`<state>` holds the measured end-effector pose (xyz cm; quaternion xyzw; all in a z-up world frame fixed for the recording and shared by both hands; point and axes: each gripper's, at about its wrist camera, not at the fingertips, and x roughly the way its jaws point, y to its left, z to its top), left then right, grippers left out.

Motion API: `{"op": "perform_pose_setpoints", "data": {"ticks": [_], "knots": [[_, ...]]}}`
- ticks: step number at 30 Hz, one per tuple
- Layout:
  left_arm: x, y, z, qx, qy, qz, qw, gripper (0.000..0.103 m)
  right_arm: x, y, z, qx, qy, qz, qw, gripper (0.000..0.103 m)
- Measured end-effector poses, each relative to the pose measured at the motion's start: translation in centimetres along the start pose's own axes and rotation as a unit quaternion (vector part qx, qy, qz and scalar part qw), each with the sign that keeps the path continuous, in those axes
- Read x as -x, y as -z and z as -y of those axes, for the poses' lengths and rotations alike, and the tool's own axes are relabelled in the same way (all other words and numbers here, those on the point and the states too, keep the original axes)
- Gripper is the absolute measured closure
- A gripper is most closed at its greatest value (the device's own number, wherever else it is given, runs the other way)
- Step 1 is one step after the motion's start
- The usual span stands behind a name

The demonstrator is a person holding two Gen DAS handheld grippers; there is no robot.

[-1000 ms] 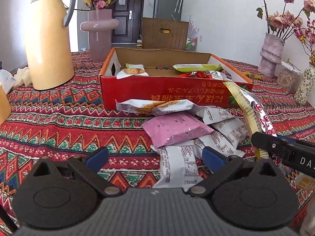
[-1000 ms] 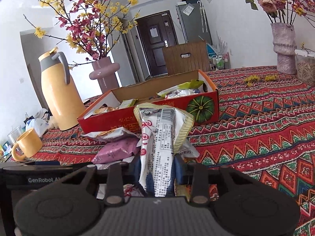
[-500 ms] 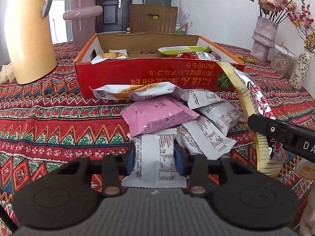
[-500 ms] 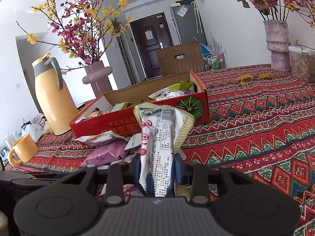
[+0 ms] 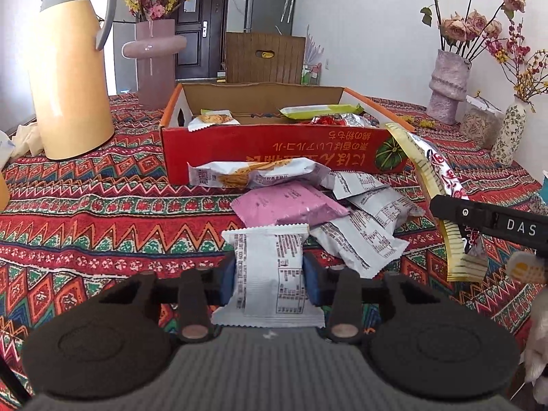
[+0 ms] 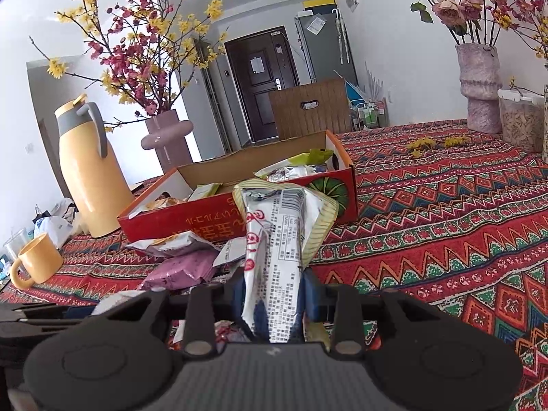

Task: Organize snacks
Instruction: 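Carry both packets into the cardboard box and open both grippers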

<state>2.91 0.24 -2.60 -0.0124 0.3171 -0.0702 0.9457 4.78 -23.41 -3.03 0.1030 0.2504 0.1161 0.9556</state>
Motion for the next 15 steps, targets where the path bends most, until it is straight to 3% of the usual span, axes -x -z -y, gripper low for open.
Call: {"op": "perform_pose_setpoints", "data": {"ticks": [15], "knots": [[1.8,-2.9,-0.3,0.005,-0.016,0.058,0.9982,0.063,-0.4,-1.7,-1.2,0.03,0.008,0.027,0.999,0.07]]}}
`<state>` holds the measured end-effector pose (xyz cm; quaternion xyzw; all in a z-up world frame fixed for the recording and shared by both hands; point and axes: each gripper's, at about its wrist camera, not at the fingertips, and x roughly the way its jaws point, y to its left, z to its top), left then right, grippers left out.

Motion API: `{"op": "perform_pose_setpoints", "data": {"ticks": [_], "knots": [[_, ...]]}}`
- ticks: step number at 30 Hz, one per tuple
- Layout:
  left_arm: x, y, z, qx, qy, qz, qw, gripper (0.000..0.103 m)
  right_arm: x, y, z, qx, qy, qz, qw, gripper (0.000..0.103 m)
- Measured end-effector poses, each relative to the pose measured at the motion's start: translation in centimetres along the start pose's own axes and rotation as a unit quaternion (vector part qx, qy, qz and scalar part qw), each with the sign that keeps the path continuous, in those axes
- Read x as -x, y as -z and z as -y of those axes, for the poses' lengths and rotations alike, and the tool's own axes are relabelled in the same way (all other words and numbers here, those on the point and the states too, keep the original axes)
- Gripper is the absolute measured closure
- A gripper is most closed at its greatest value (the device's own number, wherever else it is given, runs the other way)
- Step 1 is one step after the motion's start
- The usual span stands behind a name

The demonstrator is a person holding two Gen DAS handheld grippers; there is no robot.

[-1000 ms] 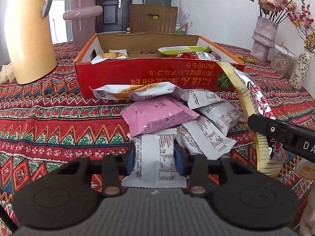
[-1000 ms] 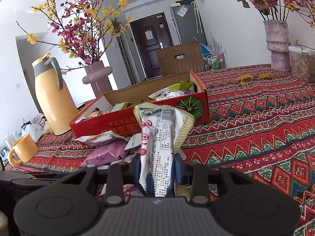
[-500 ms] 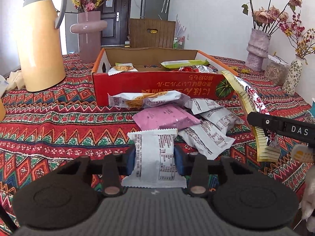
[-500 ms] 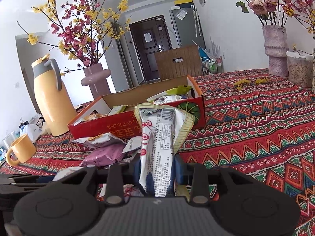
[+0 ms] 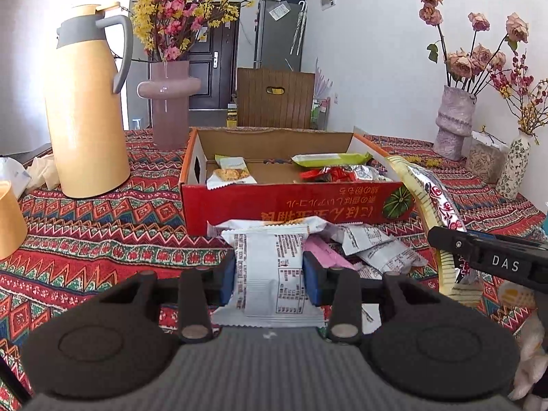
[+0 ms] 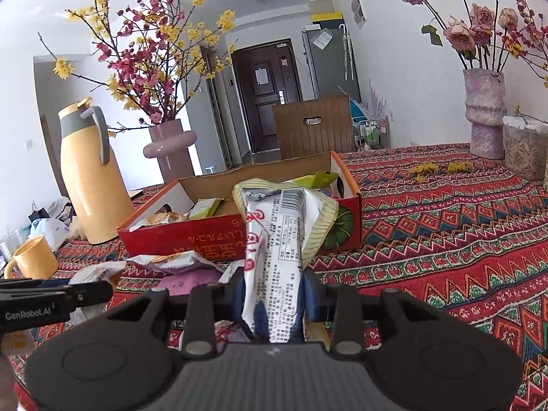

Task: Organize snacks
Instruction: 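Carry both packets into the cardboard box and open both grippers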

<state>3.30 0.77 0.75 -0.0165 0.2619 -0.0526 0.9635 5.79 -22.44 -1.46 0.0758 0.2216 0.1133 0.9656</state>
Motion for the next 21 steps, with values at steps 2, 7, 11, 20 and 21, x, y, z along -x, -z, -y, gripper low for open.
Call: {"op": "perform_pose_setpoints", "data": {"ticks": [2,7,11,20,21], "knots": [[0.0,-0.6,0.1,0.0,-0.002,0.008,1.0,0.063,-0.2,-0.6,-0.2,0.006,0.001,0.007,1.0,0.07],[-0.5,-2.2,0.6,-0.003,-0.005,0.024,0.9997,0.063,-0.9,-2.0,-0.8,0.022,0.001,0.024,0.999,0.07],[-1.2,-3.6,0.9,-0.006,-0.011,0.036,0.9993,0.063,-1.7,-3.5,-1.3,0.033,0.002,0.038,0.999,0.07],[-3.6,-7.0,0.9,-0.005,-0.034,0.05,0.9982,0.063,-4.6,-7.0,-2.1,0.05,0.0,0.063,0.997,0.07],[-3.8,-7.3,0.8,-0.005,-0.036,0.052,0.998,0.063,-5.0,-7.5,-2.3,0.052,0.0,0.064,0.997,0.07]]}}
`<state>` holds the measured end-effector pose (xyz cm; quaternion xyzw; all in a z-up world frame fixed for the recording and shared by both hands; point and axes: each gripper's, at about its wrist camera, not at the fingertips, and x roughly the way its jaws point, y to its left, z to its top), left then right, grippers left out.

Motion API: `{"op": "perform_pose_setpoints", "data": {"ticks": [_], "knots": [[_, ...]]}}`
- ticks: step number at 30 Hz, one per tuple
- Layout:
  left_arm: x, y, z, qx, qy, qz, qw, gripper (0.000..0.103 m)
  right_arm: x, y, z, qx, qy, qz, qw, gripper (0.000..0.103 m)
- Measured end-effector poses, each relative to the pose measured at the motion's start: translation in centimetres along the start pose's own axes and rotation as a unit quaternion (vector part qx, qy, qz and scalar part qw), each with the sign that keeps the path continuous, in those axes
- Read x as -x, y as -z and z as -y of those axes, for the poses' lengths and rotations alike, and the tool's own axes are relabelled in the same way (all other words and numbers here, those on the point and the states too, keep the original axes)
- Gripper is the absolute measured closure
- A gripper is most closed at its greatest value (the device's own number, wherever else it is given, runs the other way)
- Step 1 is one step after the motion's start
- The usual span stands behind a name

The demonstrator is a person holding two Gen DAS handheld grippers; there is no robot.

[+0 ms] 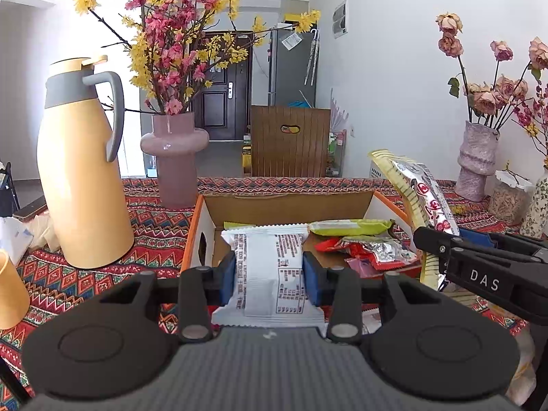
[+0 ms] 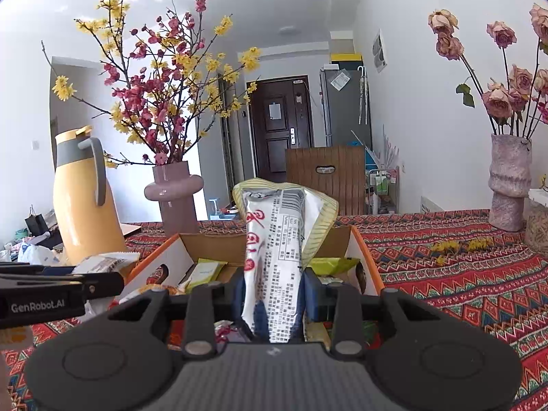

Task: Organize snacks
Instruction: 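Carry both packets into the cardboard box and open both grippers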

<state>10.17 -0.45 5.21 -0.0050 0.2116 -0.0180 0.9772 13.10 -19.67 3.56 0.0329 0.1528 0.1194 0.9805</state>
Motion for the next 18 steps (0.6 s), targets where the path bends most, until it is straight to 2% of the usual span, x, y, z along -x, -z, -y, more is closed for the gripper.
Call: {"op": "perform_pose_setpoints", "data": {"ticks": [9,18], "knots": [[-3.2,-2.2,-0.3,0.023,-0.027,0.004,0.9994,0.063,-5.1,-2.4,-0.7,0.01,0.0,-0.015,1.0,0.07],[-7.3,-2.6,-0.8,0.036,-0.044,0.002,0.9984,0.063,-9.7,-1.5,-0.2,-0.002,0.006,-0.035,0.999,0.07]]}}
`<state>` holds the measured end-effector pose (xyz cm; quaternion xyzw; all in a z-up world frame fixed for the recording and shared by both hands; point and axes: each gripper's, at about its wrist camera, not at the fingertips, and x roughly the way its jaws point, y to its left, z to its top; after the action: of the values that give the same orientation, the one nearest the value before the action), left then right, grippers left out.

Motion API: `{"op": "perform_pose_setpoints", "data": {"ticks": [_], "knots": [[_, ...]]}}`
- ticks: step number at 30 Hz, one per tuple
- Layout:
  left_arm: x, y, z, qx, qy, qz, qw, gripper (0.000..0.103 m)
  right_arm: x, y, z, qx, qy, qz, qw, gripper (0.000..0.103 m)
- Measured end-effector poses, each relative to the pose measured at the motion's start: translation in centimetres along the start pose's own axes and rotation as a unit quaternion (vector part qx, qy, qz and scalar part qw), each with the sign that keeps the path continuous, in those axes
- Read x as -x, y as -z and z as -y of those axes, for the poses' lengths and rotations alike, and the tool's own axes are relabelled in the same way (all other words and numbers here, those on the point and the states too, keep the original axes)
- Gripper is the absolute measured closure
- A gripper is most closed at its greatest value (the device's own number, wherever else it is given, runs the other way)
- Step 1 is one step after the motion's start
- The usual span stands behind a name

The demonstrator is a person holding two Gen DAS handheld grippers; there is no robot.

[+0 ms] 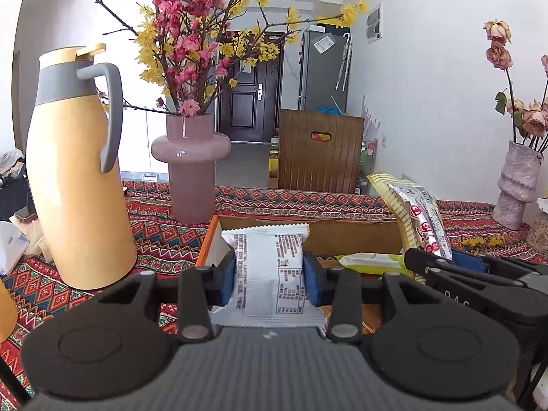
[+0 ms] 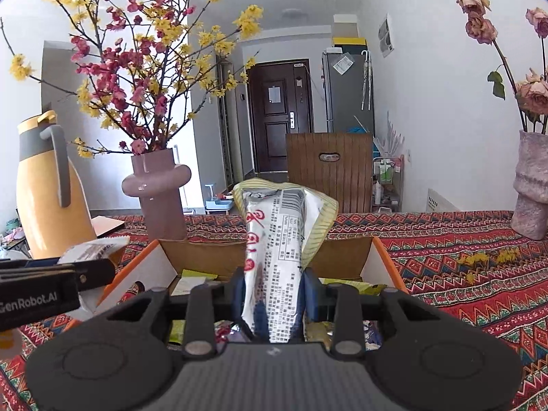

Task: Organize snacks
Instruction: 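Carry both packets into the cardboard box and open both grippers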

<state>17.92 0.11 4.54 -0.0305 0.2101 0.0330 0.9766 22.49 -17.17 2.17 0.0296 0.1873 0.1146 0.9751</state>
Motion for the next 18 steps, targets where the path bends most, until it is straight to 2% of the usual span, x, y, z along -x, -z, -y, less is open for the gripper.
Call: {"op": "perform_pose_setpoints", "data": {"ticks": [6,18], "knots": [[-2.6,1.7,-0.2,0.002,-0.004,-0.017,0.9998,0.063,-1.3,1.1,0.5,-0.005,-0.005,-0.011,1.0,0.07],[-2.5,1.8,-0.6,0.006,-0.001,-0.01,0.9999,0.063,-1.2,1.4,0.2,-0.003,-0.004,-0.012,1.0,0.07]]}}
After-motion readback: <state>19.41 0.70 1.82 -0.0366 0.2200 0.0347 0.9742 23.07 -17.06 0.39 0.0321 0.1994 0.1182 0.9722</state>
